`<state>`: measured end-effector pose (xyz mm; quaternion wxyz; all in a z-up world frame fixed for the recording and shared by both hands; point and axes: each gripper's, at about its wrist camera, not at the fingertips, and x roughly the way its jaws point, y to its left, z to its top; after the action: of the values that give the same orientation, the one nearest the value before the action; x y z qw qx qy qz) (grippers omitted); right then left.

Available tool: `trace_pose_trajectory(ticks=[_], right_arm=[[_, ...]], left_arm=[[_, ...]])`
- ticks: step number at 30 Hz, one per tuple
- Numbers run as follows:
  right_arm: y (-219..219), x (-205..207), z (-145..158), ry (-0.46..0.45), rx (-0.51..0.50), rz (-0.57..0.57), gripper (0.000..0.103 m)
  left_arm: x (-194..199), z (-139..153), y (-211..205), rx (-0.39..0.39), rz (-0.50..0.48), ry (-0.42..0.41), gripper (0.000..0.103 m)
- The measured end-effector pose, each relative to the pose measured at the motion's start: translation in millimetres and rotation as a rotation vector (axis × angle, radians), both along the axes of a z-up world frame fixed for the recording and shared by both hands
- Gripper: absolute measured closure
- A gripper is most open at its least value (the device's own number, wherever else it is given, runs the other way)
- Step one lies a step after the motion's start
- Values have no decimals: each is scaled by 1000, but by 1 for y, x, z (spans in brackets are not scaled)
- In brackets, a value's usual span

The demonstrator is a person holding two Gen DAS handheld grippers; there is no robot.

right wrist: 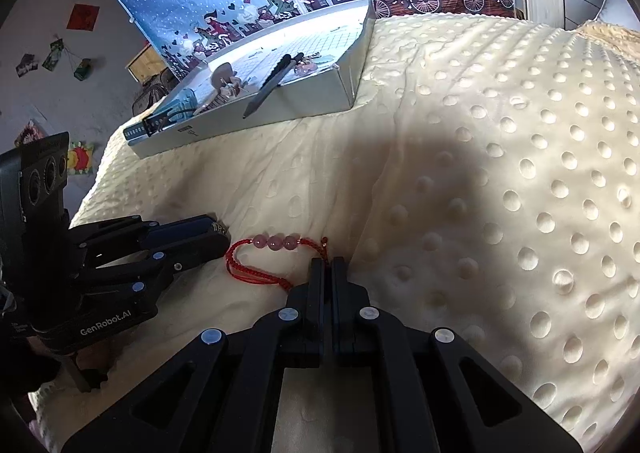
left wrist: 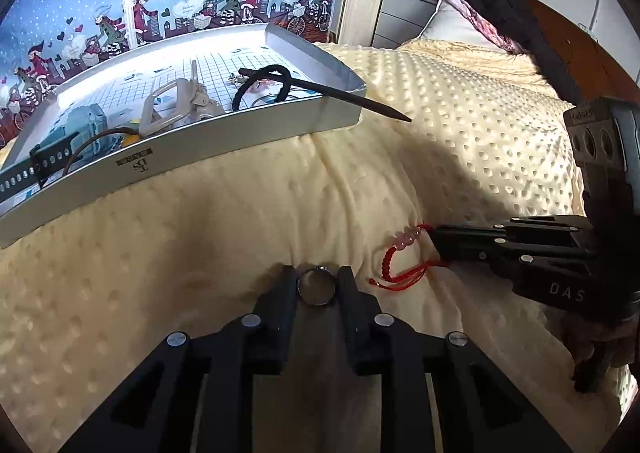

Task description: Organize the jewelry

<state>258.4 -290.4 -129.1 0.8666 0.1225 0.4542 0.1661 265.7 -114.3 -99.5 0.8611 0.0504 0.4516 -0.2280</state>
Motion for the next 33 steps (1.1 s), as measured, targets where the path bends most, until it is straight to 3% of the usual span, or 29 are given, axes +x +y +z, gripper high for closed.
trace_pose_trajectory(ticks=[6,17,23,28,33], right_arm=[[7,-19,25,-114,21,49,100],[14,-27,69,-222,102,35,100],[37,4,90,-254,111,55,100],[67,47,96,-267,31,64,100],[92,88,98,-252,-26,67,100]], left_arm=[[-11,16,15,14,59,-29,83],[-25,67,46,-1,125,-125,83],[-8,86,83,-101,166,-137,83],[21,91,101,-81,203,-175,83],[60,89,124,-105,301,-172,83]])
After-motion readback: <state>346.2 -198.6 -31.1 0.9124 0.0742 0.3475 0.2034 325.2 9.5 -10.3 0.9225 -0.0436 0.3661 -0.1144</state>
